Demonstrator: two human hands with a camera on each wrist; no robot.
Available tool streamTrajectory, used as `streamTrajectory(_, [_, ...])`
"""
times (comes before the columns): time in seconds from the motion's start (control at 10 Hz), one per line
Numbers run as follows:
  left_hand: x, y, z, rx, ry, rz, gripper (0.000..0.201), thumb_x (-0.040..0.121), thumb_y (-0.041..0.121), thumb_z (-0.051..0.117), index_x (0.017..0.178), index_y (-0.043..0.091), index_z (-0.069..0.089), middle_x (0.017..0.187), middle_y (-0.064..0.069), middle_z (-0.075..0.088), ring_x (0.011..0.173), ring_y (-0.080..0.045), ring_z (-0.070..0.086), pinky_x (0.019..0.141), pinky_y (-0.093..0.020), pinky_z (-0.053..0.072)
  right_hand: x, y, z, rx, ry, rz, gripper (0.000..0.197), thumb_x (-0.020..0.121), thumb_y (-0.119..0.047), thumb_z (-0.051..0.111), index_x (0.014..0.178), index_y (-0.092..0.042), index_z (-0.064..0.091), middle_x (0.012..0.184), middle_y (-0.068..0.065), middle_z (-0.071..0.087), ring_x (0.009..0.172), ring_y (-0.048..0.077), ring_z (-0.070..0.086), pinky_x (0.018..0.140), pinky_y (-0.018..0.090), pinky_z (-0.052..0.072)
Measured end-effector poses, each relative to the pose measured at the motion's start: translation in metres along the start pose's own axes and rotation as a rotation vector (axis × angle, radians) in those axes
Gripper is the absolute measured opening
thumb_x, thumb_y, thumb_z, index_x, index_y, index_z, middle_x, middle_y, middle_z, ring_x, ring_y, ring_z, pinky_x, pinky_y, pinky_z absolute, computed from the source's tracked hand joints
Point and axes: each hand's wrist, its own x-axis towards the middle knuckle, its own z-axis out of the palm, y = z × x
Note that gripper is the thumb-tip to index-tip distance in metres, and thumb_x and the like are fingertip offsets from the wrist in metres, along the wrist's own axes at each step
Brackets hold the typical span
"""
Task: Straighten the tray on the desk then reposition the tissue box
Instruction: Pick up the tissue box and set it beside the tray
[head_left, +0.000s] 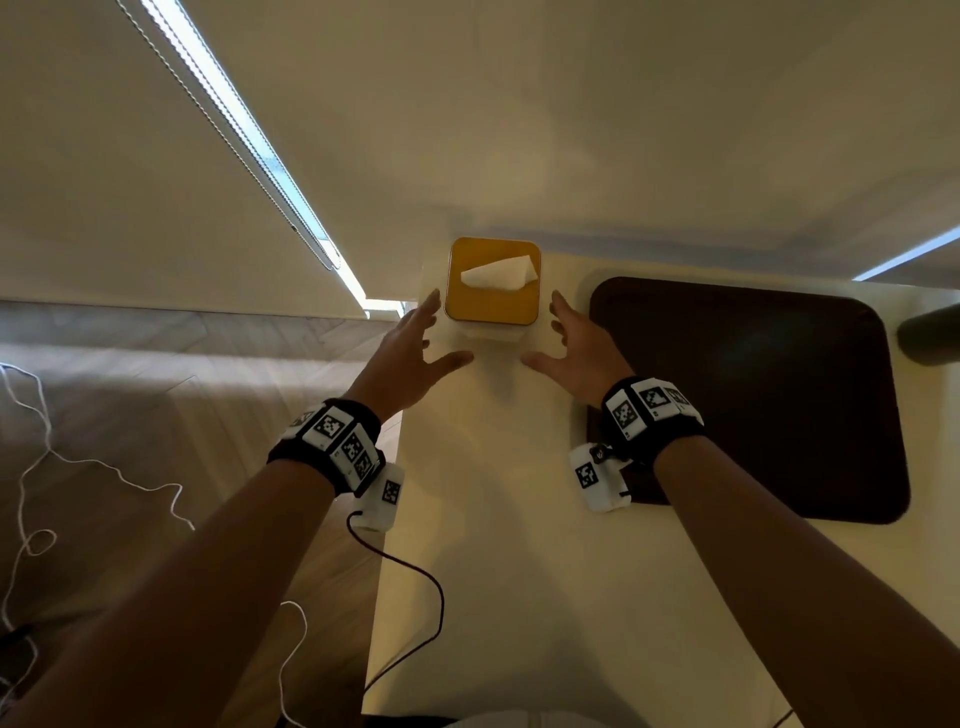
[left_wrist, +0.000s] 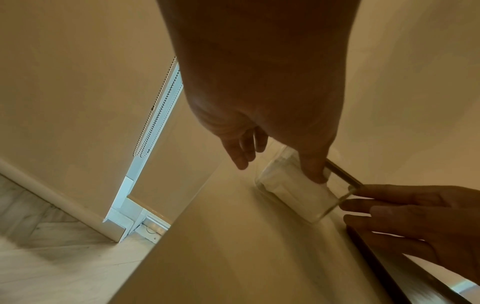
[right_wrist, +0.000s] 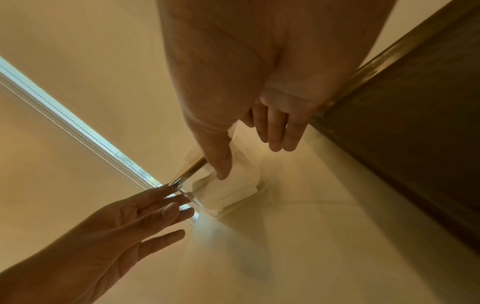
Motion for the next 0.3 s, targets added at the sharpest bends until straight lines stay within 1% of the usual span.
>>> streamTrajectory(0.1, [-0.059, 0.040, 0.002, 0.072, 0.039, 0.099, 0.098, 0.080, 0.069, 0.061, 0.158, 0.023, 0.023, 0.157, -0.008, 0.040, 0.136, -0.020, 0.047, 0.105, -0.039, 0.048, -0.079, 0.005, -0.020, -0.021, 0.119, -0.083, 0.093, 0.086, -0.042, 0.070, 0.156, -0.023, 0.012, 0.160, 0.008, 0.029, 0.144, 0.023, 0.033, 0.115, 0.047, 0.033])
streamTrajectory(0.2, [-0.075, 0.034, 0.009, 0.071, -0.029, 0.047, 0.086, 0.084, 0.067, 0.059, 0.154, 0.025, 0.033, 0.152, -0.004, 0.045, 0.132, -0.017, 0.050, 0.105, -0.043, 0.049, -0.100, 0.010, -0.016, -0.041, 0.036, -0.039, 0.086, 0.088, -0.044, 0.065, 0.155, -0.031, 0.014, 0.161, 0.005, 0.028, 0.146, 0.022, 0.029, 0.118, 0.047, 0.028])
streamTrajectory(0.3, [-0.113, 0.021, 0.031, 0.085, -0.125, 0.074, 0.064, 0.091, 0.052, 0.061, 0.147, 0.025, 0.046, 0.144, 0.001, 0.053, 0.123, -0.009, 0.055, 0.102, -0.039, 0.051, -0.134, 0.027, -0.002, -0.073, -0.016, -0.041, 0.075, 0.092, -0.038, 0.064, 0.154, -0.024, 0.024, 0.156, 0.004, 0.036, 0.142, 0.020, 0.034, 0.117, 0.043, 0.030])
